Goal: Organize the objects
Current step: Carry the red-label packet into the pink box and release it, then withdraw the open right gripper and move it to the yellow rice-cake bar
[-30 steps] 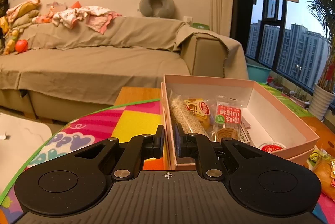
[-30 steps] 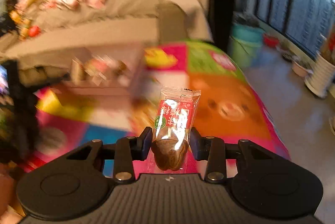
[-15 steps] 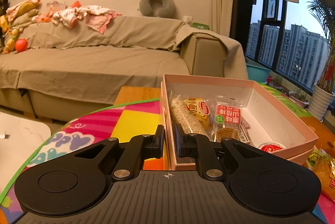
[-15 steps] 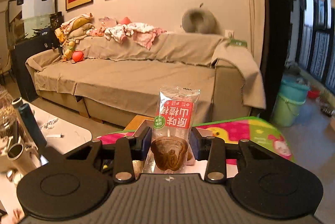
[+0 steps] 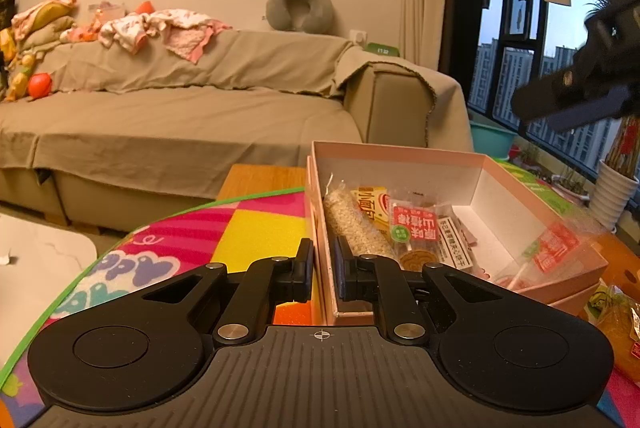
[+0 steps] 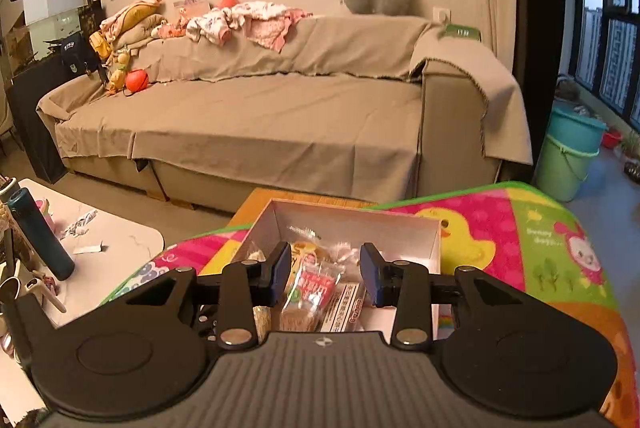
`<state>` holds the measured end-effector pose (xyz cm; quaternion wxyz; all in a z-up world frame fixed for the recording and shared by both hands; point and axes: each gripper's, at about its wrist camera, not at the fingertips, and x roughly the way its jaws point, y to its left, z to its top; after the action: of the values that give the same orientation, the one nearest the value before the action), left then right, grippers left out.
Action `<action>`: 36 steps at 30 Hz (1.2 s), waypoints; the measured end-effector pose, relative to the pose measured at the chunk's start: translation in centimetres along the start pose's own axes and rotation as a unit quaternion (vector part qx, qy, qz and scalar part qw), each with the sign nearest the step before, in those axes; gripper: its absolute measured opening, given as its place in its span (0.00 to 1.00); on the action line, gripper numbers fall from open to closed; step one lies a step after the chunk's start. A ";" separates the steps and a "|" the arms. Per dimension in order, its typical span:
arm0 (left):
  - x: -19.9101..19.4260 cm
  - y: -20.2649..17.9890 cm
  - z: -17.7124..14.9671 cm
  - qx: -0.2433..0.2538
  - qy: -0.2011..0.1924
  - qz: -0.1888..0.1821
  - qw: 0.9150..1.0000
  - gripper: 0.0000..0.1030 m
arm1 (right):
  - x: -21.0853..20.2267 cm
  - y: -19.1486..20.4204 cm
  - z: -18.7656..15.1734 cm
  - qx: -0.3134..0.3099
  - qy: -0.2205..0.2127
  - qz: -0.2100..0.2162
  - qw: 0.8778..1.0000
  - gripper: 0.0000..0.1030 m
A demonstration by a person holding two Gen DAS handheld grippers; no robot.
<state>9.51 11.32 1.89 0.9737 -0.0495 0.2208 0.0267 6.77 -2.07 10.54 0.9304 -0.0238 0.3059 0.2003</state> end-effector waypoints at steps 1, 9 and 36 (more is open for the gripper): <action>0.0 0.0 0.0 0.000 0.000 0.000 1.000 0.13 | 0.2 -0.1 -0.2 0.001 0.003 0.001 1.000 0.36; 0.0 0.0 0.0 0.000 0.000 0.000 1.000 0.13 | 0.2 -1.6 -2.8 -0.010 0.035 -0.009 0.999 0.53; -0.3 -0.1 0.1 0.002 -0.002 0.005 1.000 0.13 | 0.5 -6.8 -4.5 0.126 0.122 0.076 0.981 0.52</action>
<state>9.27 11.23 2.13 0.9740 -0.0468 0.2193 0.0312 7.29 -8.88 6.05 0.8635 0.0927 0.4411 0.2263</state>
